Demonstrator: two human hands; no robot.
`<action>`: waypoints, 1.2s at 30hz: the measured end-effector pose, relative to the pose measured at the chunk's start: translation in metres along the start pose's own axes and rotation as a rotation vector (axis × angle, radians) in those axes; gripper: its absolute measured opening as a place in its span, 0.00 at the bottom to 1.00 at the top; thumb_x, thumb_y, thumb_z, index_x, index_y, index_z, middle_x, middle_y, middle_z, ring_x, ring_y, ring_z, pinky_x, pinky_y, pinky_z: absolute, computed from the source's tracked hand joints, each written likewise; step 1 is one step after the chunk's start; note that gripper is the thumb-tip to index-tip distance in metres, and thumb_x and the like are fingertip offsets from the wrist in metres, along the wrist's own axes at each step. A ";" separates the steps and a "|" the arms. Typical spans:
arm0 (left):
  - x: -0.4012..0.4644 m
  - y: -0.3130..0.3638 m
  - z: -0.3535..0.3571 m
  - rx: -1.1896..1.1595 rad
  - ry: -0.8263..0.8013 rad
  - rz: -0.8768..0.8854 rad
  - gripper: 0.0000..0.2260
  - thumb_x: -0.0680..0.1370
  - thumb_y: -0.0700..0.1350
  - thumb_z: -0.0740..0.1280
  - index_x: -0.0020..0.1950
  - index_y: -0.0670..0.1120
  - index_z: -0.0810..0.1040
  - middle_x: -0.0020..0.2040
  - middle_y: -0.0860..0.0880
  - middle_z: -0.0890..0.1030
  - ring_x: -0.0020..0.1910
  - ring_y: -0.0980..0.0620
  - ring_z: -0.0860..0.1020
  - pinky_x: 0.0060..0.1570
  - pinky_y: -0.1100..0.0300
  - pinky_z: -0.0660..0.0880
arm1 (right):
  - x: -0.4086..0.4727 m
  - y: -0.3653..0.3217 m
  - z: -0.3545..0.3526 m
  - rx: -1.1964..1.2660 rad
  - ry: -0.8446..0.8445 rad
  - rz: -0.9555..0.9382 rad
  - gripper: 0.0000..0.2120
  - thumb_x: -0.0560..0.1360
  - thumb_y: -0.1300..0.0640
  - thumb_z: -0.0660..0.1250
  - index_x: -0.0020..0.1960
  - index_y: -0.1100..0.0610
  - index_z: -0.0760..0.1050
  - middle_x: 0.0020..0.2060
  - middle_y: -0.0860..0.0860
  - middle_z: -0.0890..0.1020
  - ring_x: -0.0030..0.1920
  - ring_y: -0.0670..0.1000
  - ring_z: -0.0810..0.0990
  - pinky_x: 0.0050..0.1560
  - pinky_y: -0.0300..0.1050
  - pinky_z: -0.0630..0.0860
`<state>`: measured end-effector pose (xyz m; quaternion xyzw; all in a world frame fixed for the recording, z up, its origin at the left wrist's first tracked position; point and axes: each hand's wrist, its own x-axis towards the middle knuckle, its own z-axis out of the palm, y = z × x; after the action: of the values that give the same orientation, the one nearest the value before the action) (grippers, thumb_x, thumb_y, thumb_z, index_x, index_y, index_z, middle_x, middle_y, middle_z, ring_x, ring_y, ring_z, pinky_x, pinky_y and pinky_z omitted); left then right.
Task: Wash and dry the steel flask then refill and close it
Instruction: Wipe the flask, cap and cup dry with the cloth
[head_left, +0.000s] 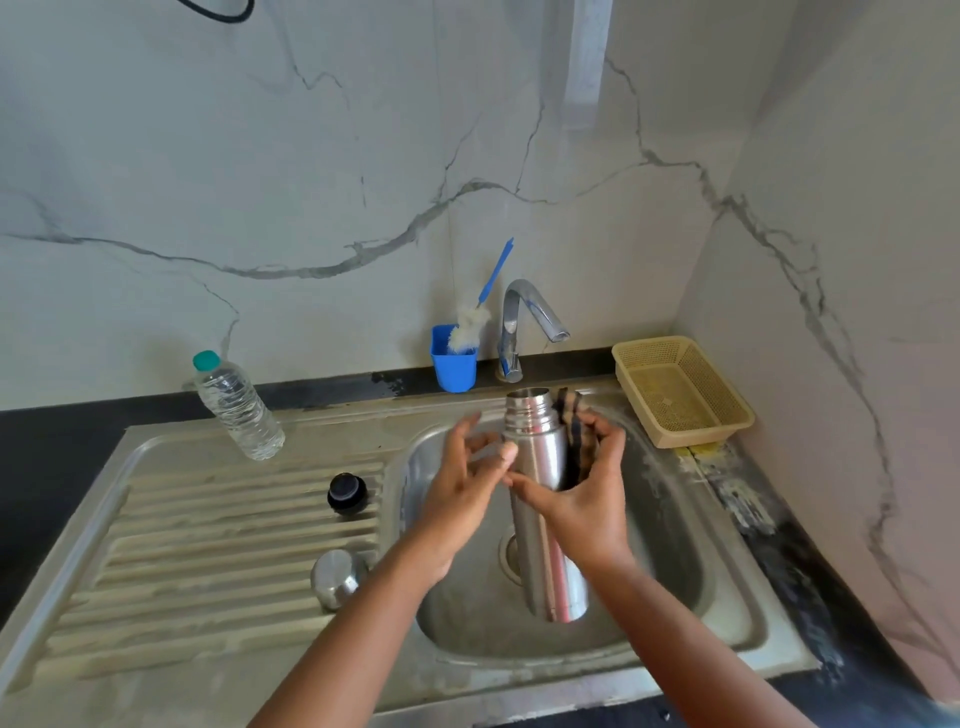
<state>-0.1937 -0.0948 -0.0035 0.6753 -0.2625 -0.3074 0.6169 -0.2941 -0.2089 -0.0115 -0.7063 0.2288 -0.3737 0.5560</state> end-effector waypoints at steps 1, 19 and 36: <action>-0.005 -0.005 0.004 0.033 -0.052 -0.030 0.37 0.69 0.72 0.66 0.74 0.62 0.58 0.68 0.58 0.73 0.61 0.64 0.76 0.63 0.59 0.75 | 0.000 -0.001 0.004 -0.003 0.071 0.012 0.43 0.59 0.50 0.84 0.66 0.51 0.63 0.60 0.45 0.75 0.62 0.43 0.76 0.62 0.37 0.73; -0.016 -0.020 0.005 0.110 -0.197 -0.016 0.46 0.65 0.40 0.82 0.72 0.66 0.61 0.62 0.65 0.78 0.63 0.63 0.76 0.61 0.60 0.76 | 0.012 -0.015 0.003 -0.428 0.052 -0.505 0.14 0.69 0.59 0.78 0.51 0.55 0.78 0.54 0.46 0.74 0.57 0.53 0.70 0.60 0.37 0.65; -0.012 -0.011 0.009 0.371 -0.117 0.033 0.57 0.62 0.55 0.82 0.77 0.67 0.44 0.65 0.62 0.71 0.61 0.63 0.75 0.57 0.65 0.76 | 0.018 -0.024 0.009 0.496 0.265 0.148 0.31 0.62 0.61 0.81 0.53 0.52 0.63 0.44 0.43 0.78 0.45 0.43 0.80 0.50 0.42 0.77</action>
<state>-0.2088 -0.0903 -0.0141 0.7539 -0.3612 -0.2825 0.4705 -0.2779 -0.2103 0.0154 -0.4753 0.2522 -0.4655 0.7027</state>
